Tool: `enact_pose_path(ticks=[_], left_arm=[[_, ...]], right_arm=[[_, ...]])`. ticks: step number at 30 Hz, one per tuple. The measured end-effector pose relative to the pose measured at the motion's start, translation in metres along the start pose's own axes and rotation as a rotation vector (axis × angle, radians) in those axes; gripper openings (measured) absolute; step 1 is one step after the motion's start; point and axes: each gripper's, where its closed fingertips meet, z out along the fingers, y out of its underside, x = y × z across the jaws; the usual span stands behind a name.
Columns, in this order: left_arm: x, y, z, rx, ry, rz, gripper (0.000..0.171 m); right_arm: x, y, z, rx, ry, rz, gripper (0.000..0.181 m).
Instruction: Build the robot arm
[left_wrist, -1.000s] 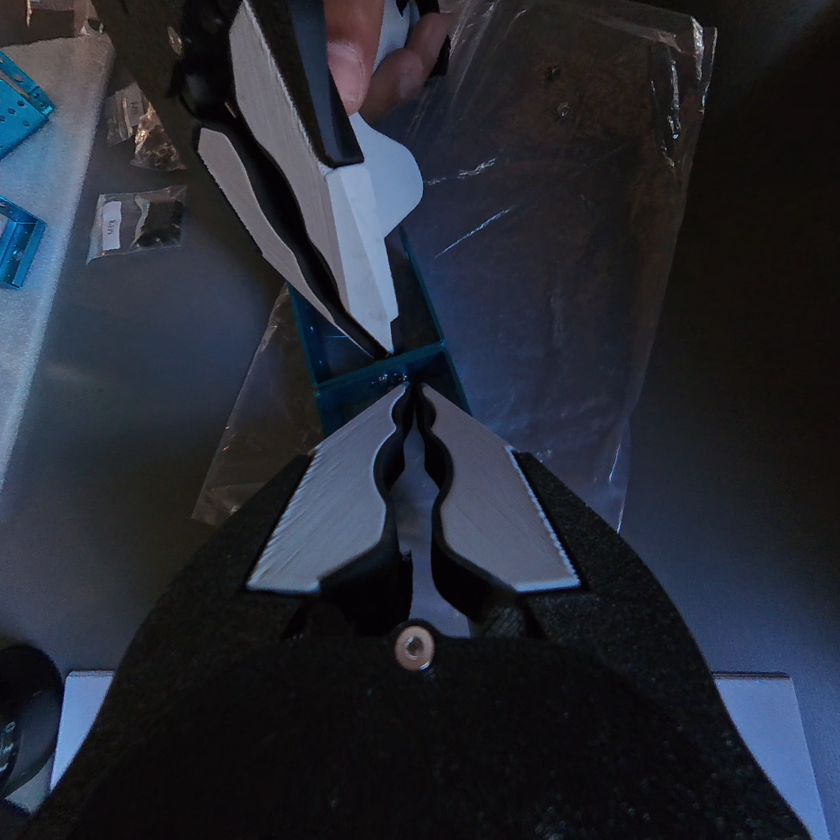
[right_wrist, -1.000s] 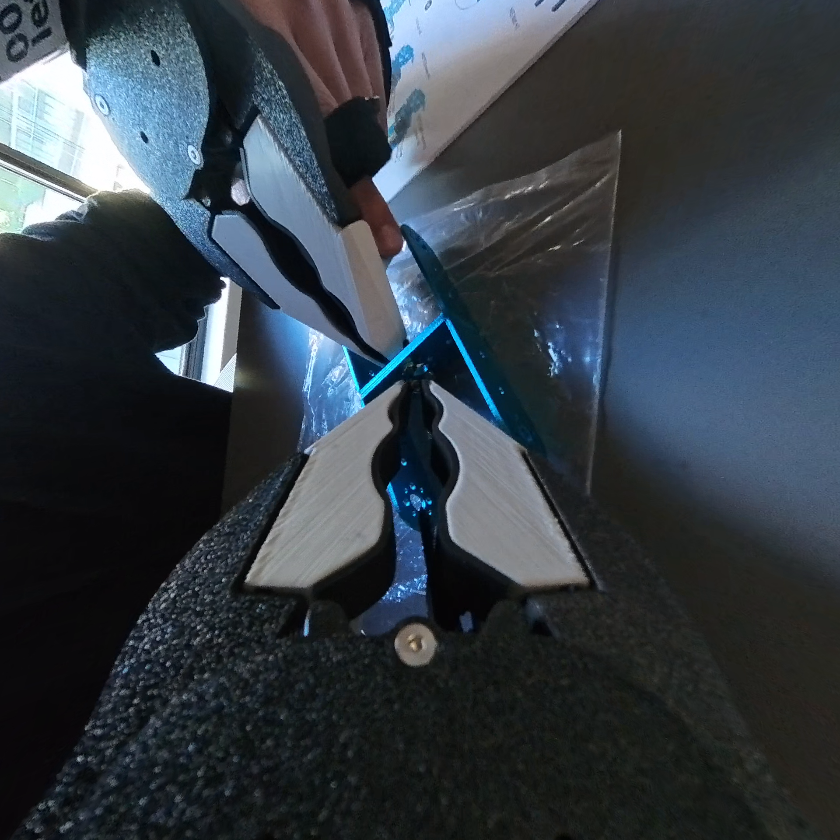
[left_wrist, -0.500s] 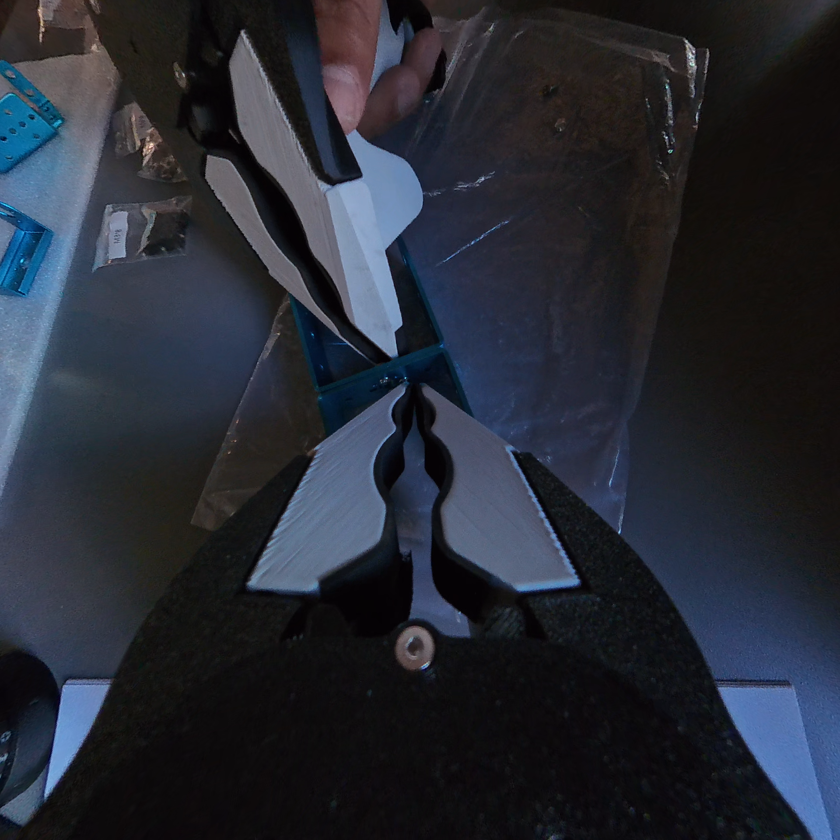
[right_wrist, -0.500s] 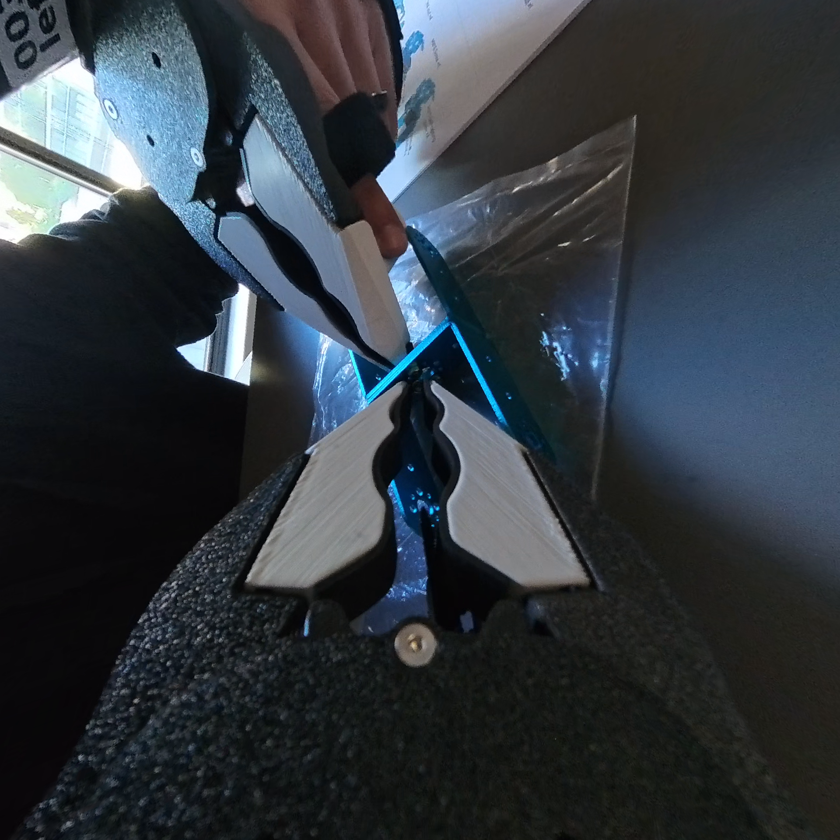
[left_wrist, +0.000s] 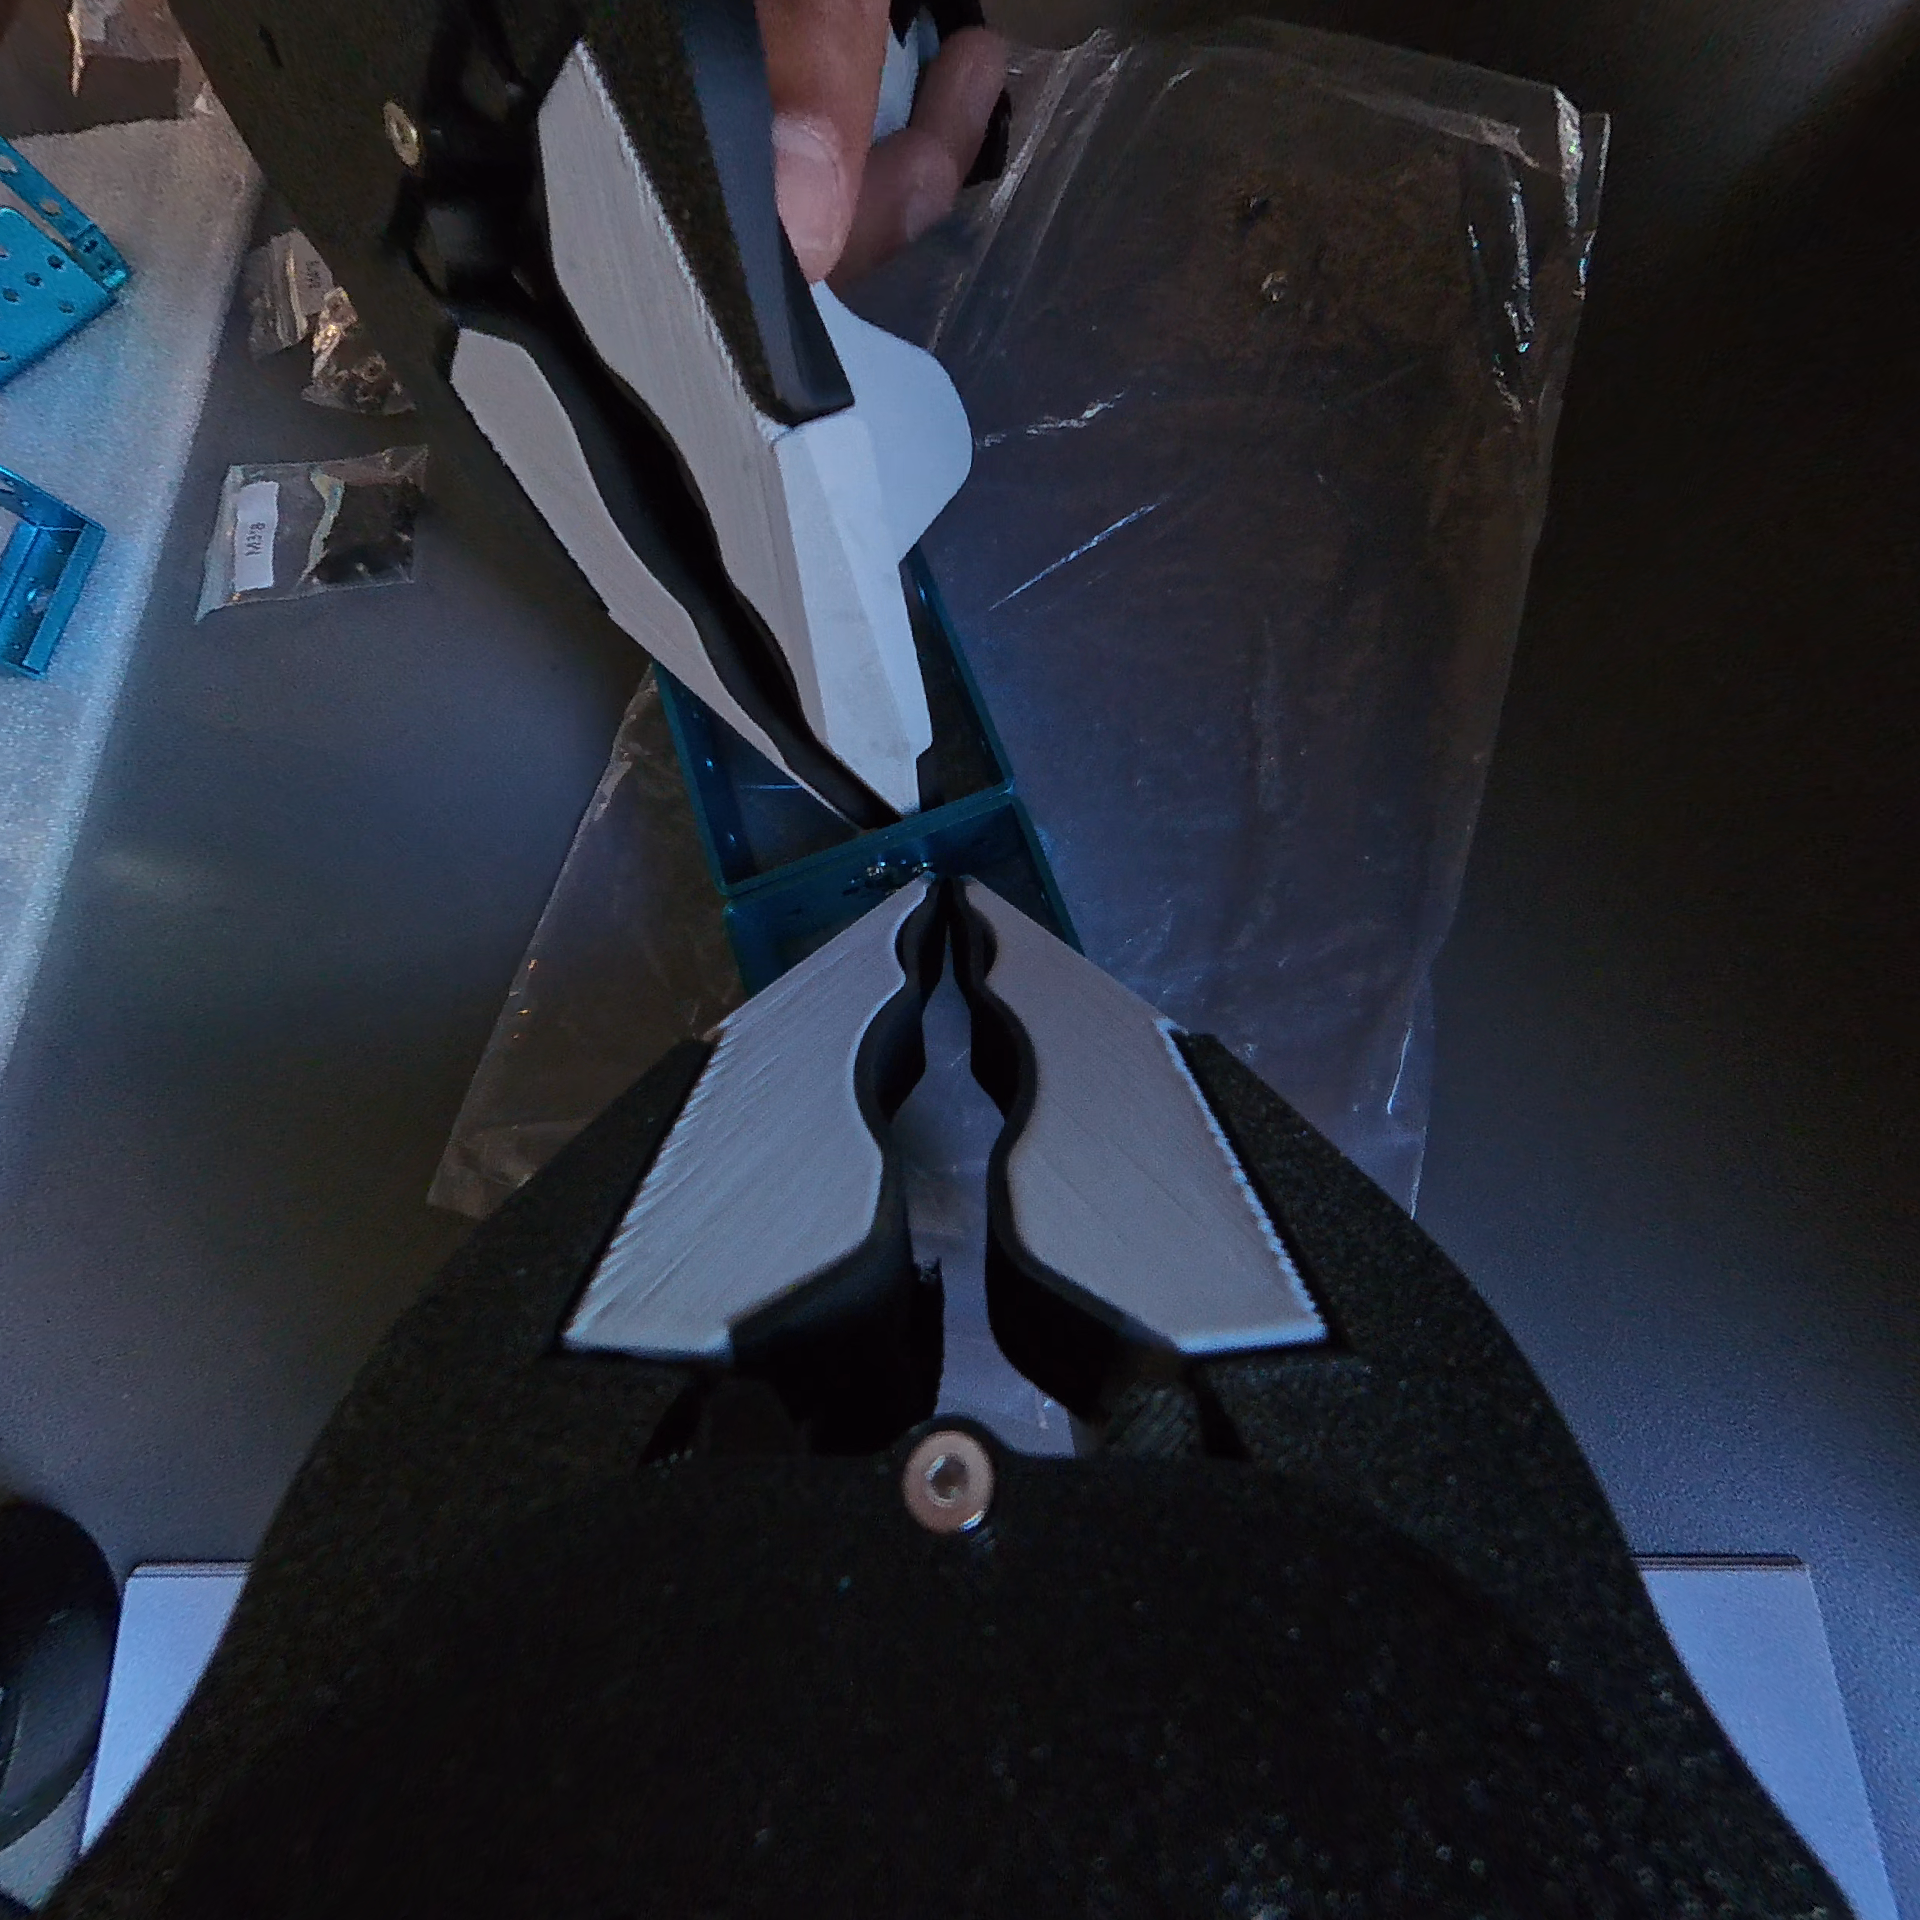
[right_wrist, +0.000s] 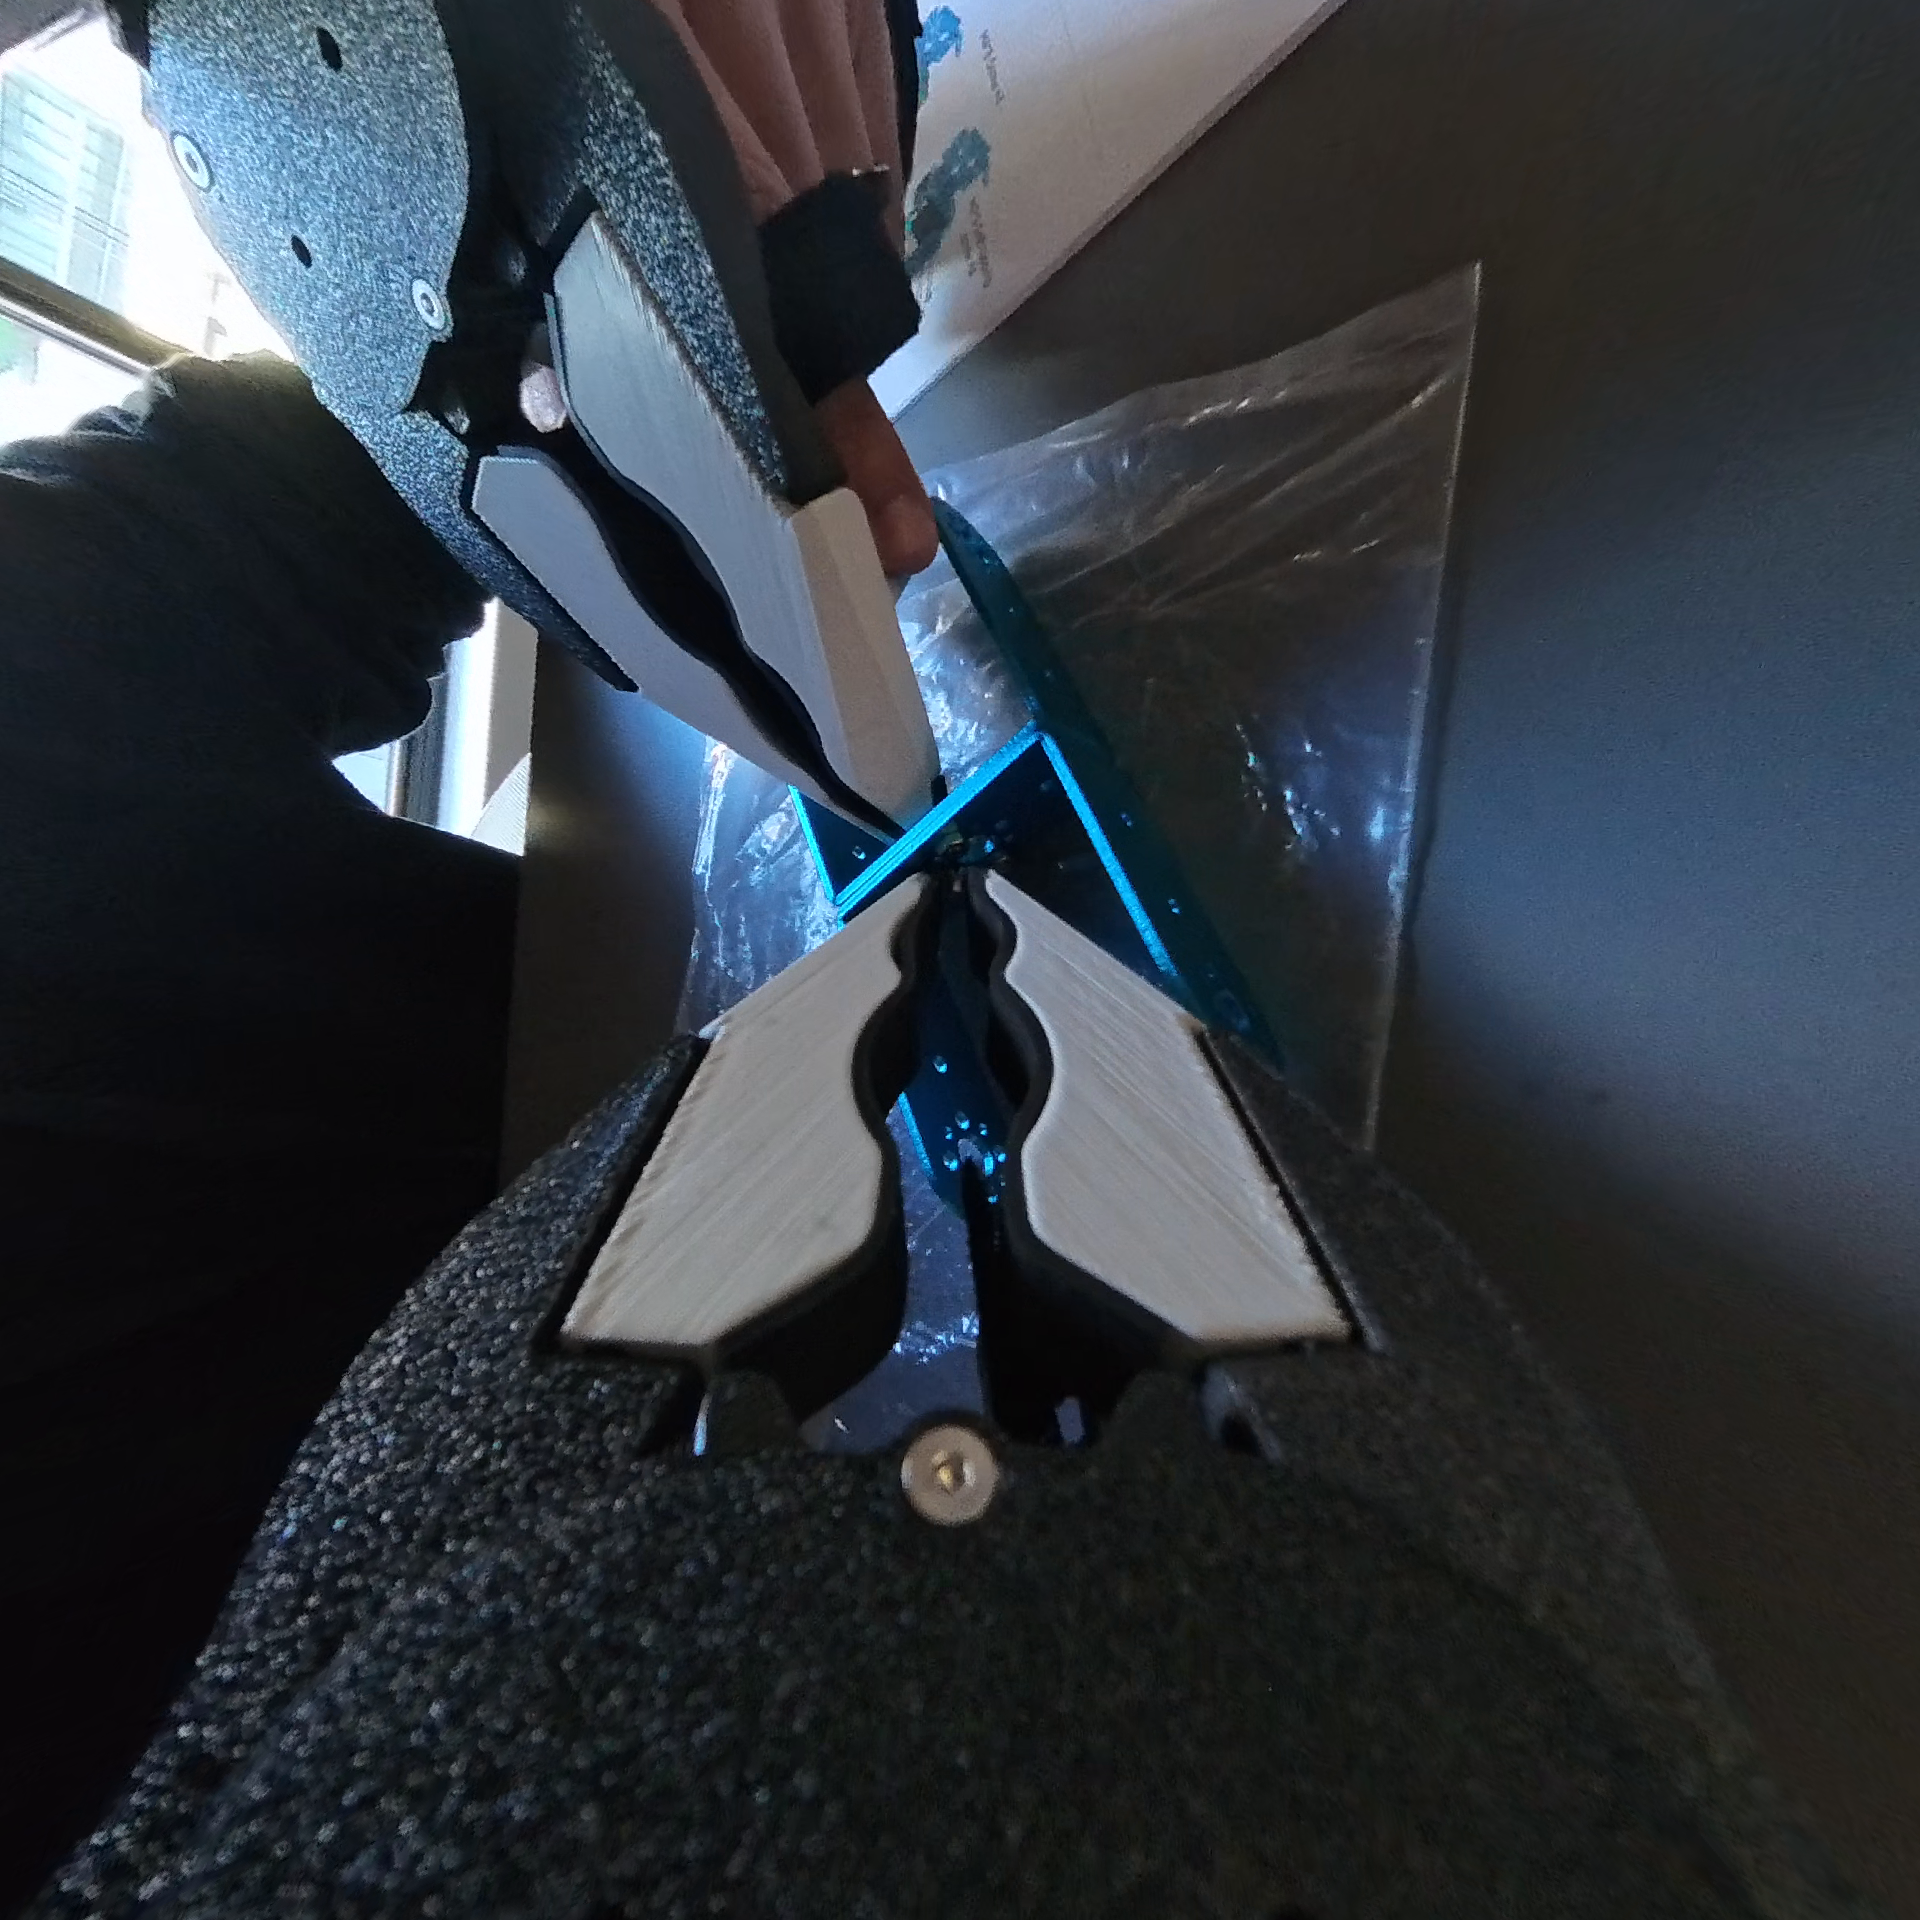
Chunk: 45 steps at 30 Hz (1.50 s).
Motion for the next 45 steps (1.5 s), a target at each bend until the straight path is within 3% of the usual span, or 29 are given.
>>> enact_pose_path(ticks=[10, 14, 16, 20, 24, 28, 35, 39, 42, 45], left_arm=[[0.0, 0.001, 0.0, -0.002, -0.001, 0.002, 0.0], [0.0, 0.001, 0.001, -0.002, 0.0, 0.002, 0.0], [0.0, 0.0, 0.001, -0.001, -0.002, 0.004, 0.0], [0.001, 0.0, 0.001, -0.001, 0.004, 0.005, 0.0], [-0.001, 0.001, 0.001, -0.012, -0.025, 0.026, 0.0], [-0.005, 0.0, -0.009, 0.005, -0.043, 0.021, 0.0], [-0.022, -0.005, -0.03, 0.099, -0.069, -0.068, 0.023], [-0.023, 0.01, -0.027, 0.037, -0.043, -0.13, 0.032], [-0.017, 0.013, -0.024, 0.017, 0.0, -0.144, 0.028], [-0.024, 0.021, -0.02, -0.034, -0.051, -0.129, 0.008]], right_arm=[[-0.001, 0.002, 0.001, -0.011, -0.014, 0.007, 0.006], [-0.009, -0.003, -0.013, -0.018, -0.044, -0.024, 0.014], [-0.017, -0.011, -0.021, 0.012, -0.05, -0.122, 0.016], [-0.003, -0.013, -0.029, -0.04, 0.124, -0.429, 0.015], [0.006, -0.015, -0.034, -0.131, 0.227, -0.531, 0.012], [-0.007, -0.006, -0.03, -0.171, 0.156, -0.553, 0.013], [-0.001, 0.012, -0.029, -0.133, 0.155, -0.553, 0.016], [-0.003, 0.016, -0.034, -0.096, 0.16, -0.559, 0.017], [-0.009, 0.015, -0.043, -0.091, 0.168, -0.59, 0.018], [-0.017, 0.023, -0.045, -0.12, 0.132, -0.587, 0.018]])
